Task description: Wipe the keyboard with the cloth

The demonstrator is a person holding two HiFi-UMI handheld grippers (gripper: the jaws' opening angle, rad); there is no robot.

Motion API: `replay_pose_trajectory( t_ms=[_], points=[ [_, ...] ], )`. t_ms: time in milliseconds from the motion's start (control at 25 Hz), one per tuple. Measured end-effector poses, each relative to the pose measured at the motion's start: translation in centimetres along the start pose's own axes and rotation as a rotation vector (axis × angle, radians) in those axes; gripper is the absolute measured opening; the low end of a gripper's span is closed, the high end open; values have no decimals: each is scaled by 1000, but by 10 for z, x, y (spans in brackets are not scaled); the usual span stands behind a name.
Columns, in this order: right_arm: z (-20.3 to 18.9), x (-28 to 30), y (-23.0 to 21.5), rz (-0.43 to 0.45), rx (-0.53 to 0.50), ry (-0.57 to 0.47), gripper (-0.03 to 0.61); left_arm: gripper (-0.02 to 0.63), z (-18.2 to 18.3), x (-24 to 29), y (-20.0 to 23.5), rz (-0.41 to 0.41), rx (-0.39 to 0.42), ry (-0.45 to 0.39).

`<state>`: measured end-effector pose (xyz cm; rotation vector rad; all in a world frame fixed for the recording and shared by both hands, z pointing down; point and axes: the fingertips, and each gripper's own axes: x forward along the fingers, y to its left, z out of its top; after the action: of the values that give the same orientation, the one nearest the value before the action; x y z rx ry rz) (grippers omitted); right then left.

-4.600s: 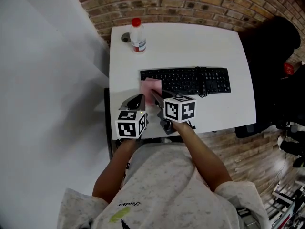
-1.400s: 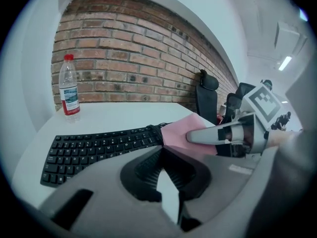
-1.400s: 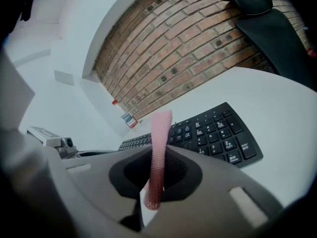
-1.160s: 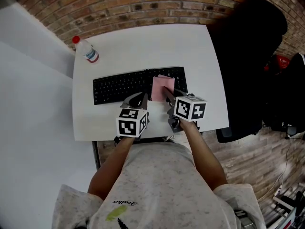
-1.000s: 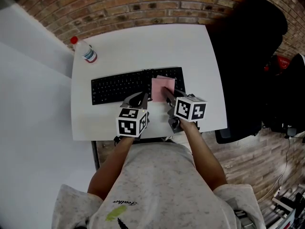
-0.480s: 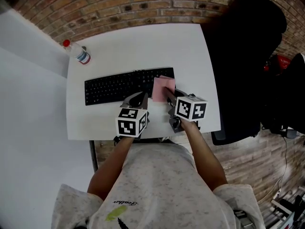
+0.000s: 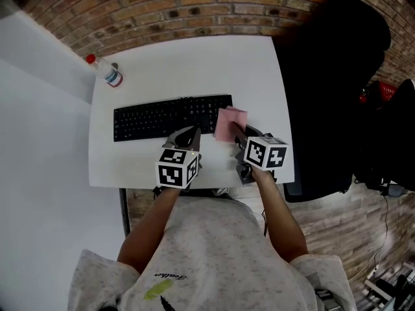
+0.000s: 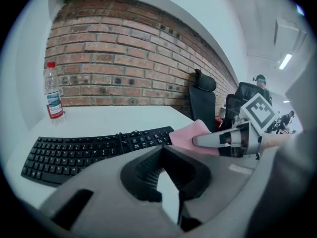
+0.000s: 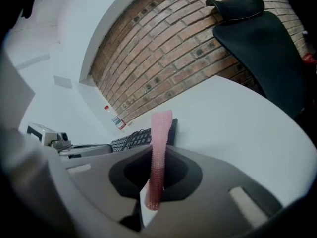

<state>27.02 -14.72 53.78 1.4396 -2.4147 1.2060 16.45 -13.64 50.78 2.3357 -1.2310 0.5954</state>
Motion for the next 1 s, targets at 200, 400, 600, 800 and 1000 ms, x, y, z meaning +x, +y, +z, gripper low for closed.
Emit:
replay_pose_trajectory(
  t_ms=[200,400,600,800,1000],
  points=[
    [16,-11,18,51,9,-63,20,-5,7,-11,5,30,-3,-21],
    [26,-11,52,78,-84,-82,20,-5,7,-28,23,64,-21,-37],
    [37,-7,85,80,-185,-110,20,-5,15,-46,47,80,-26,-69],
    [43,1,119,77,-246,-131,20,-5,24,-69,73,84,-29,-105],
    [49,6,140,12,-314,-178,20,-5,27,-83,97,65,-33,-116]
  ],
)
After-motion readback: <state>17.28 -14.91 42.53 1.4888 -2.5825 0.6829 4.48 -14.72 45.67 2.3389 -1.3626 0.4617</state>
